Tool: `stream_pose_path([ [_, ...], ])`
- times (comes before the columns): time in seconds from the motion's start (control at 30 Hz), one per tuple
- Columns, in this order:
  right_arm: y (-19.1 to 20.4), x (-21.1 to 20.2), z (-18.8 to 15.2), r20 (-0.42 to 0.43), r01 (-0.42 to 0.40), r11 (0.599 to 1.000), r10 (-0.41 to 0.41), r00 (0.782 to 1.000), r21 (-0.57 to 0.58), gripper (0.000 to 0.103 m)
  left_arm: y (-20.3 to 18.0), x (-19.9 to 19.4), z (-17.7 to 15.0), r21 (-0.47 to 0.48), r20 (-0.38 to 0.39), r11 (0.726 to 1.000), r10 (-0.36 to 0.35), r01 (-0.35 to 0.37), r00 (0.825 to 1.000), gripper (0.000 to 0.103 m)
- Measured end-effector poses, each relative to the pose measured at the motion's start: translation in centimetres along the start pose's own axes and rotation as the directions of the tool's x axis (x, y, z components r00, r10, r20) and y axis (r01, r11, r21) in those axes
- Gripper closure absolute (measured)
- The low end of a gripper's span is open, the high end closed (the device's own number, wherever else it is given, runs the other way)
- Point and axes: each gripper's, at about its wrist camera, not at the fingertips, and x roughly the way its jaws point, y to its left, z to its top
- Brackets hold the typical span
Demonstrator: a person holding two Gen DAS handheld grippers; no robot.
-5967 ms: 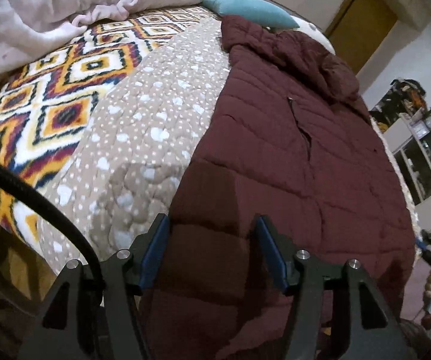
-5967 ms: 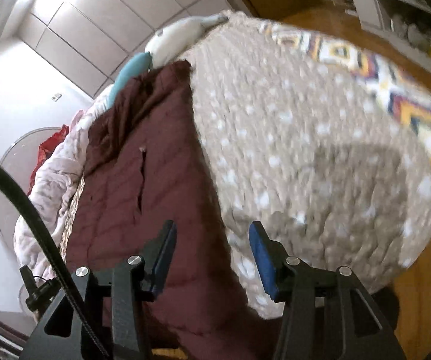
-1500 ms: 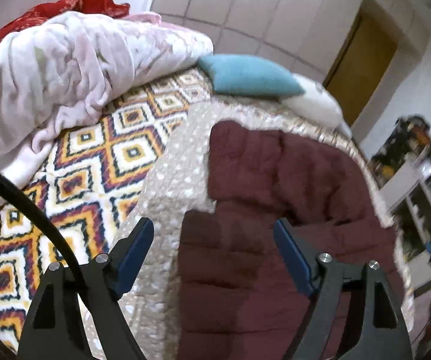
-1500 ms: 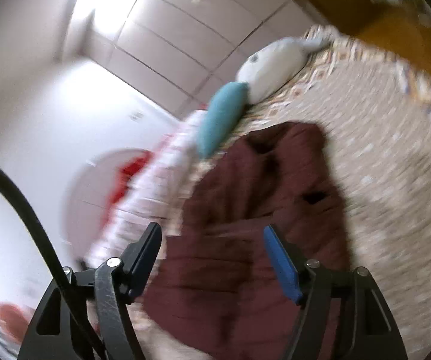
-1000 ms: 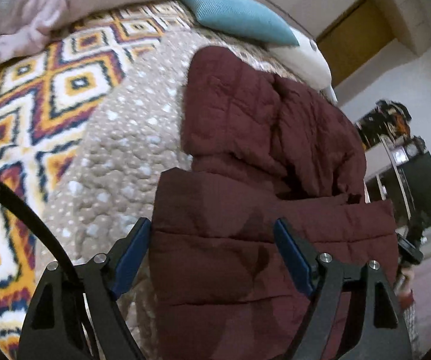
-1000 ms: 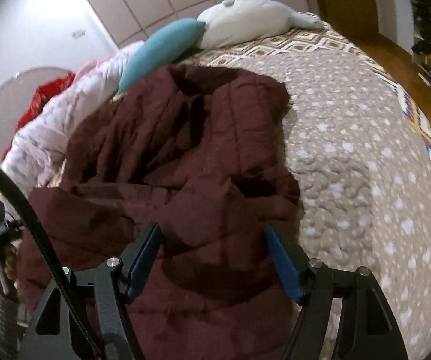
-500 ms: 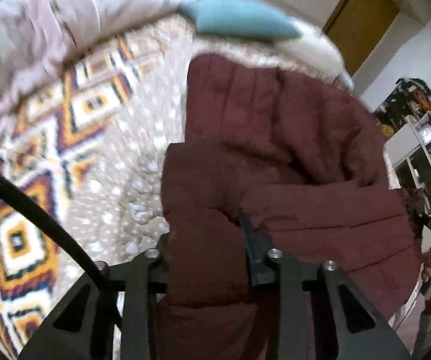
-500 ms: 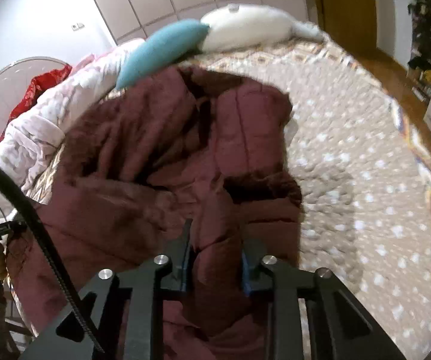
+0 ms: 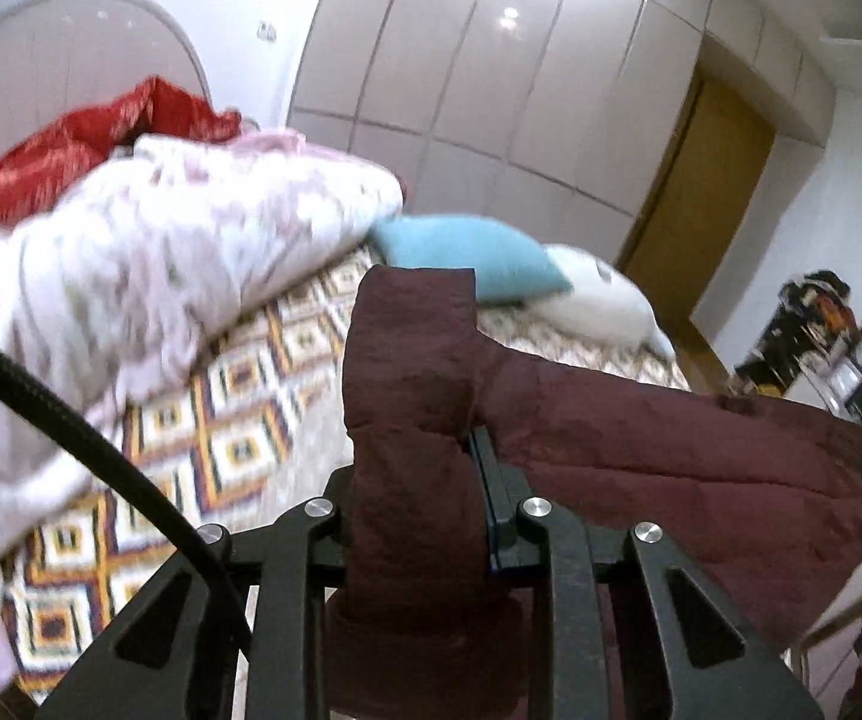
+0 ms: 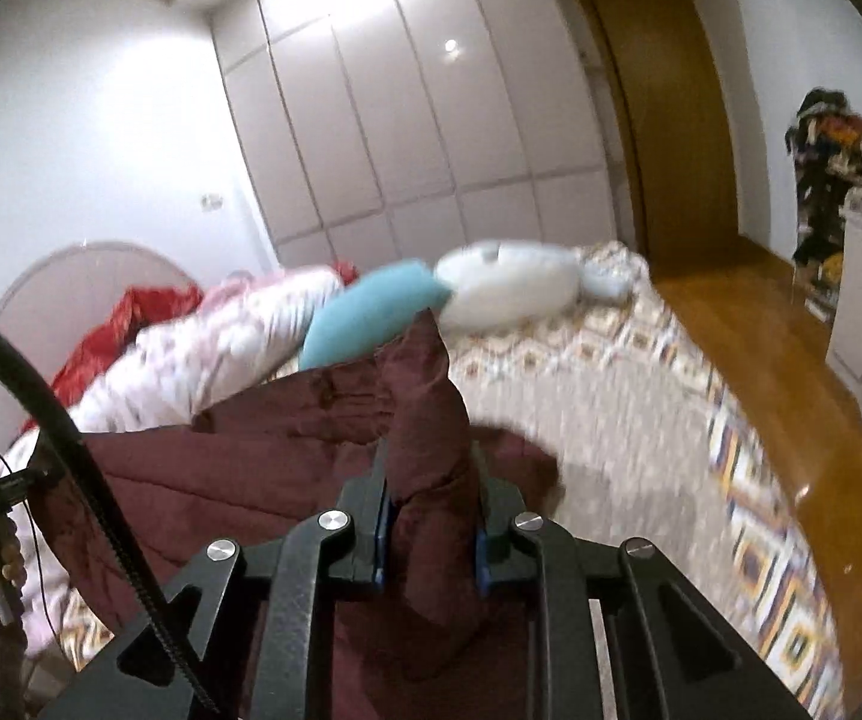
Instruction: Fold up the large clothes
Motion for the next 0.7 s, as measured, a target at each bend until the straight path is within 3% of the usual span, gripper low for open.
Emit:
stream_pose_path([
  [0.13, -0.5, 2.5, 5.0, 0.037, 0.033, 0.999, -0.034, 0.999, 0.028, 0.082, -3.1, 4.5, 4.6, 0.056, 0.007, 0.994, 0.097, -0.097, 0.995, 0.078],
  [0.27, -1.8, 8.4, 6.7, 0.004, 0.077, 0.995, -0.078, 0.997, 0.066, 0.082, -5.1, 11.5, 5.4, 0.118, -0.021, 0.975, 0.194, -0.19, 0.981, 0.078],
  [0.47, -5.4, 19.1, 3.5, -0.119, 0.15, 0.984, -0.138, 0.983, 0.099, 0.082, -4.9, 23.4, 2.4, 0.154, -0.118, 0.951, 0.289, -0.27, 0.95, 0.078],
  [0.6, -8.0, 25.8, 0.3, -0.203, 0.218, 0.971, -0.195, 0.96, 0.096, 0.082, -4.0, 29.2, 0.1, 0.192, -0.136, 0.927, 0.351, -0.323, 0.926, 0.074],
  [0.7, -10.1, 29.4, -1.6, -0.244, 0.26, 0.96, -0.229, 0.942, 0.105, 0.082, -2.9, 32.7, -1.4, 0.195, -0.168, 0.924, 0.363, -0.33, 0.916, 0.071],
])
